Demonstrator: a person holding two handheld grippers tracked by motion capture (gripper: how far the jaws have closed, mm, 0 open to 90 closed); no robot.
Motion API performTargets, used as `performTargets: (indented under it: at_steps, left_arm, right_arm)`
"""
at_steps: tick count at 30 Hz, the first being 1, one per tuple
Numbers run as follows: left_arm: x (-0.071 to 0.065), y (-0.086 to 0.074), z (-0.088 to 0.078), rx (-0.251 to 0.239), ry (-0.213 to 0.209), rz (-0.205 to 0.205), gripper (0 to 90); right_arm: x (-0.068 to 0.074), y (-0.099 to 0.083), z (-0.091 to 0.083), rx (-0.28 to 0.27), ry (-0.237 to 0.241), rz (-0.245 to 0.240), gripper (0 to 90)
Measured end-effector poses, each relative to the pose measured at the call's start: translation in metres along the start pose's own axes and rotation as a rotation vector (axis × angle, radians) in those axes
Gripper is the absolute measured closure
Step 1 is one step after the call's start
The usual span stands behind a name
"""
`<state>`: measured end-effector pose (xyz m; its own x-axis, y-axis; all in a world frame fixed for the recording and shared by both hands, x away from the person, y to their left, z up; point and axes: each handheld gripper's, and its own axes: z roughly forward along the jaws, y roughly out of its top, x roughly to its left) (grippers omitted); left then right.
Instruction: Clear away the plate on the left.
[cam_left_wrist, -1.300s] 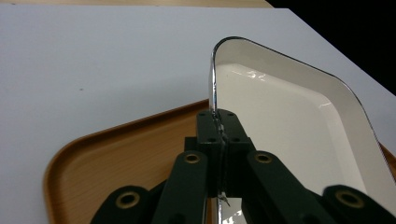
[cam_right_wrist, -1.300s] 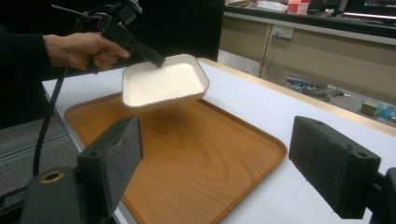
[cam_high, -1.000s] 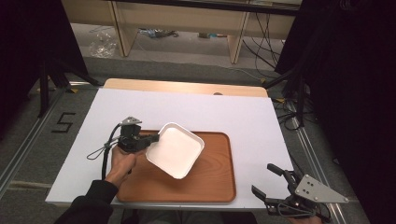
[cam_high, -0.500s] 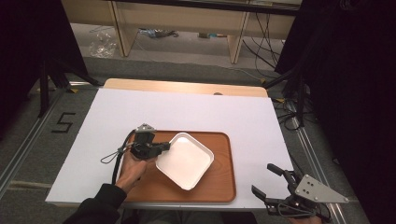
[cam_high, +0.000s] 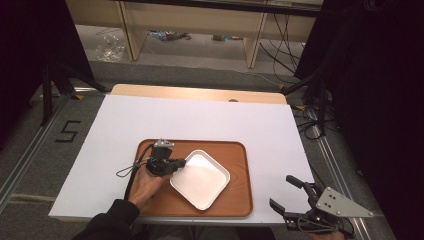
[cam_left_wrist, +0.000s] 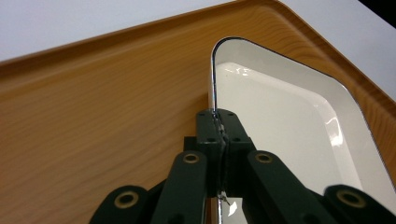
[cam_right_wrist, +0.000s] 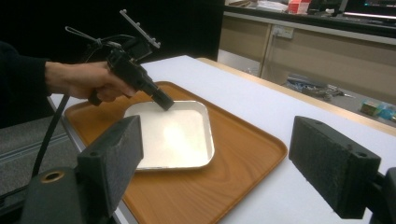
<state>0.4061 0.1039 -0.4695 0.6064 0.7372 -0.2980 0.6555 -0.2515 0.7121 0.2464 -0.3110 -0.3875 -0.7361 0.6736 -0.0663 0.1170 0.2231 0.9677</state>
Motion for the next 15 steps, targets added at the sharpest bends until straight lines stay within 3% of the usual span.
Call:
performTargets:
  at_steps: [4, 9, 15]
  left_arm:
    - [-0.0001, -0.0024, 0.0031, 0.012, -0.005, -0.003, 87.9]
    - [0.0032, -0.0042, 0.0063, 0.063, -0.019, -0.007, 87.4]
    - [0.0008, -0.0064, 0.0095, 0.113, -0.008, 0.040, 85.7]
  right_arm:
    - [0.0002, 0.0001, 0.0000, 0.001, 0.000, 0.000, 18.4]
    - [0.0003, 0.0002, 0.0001, -0.002, -0.003, 0.000, 18.5]
    - [0.0000, 0.0002, -0.0004, -0.001, -0.003, 0.000, 18.5]
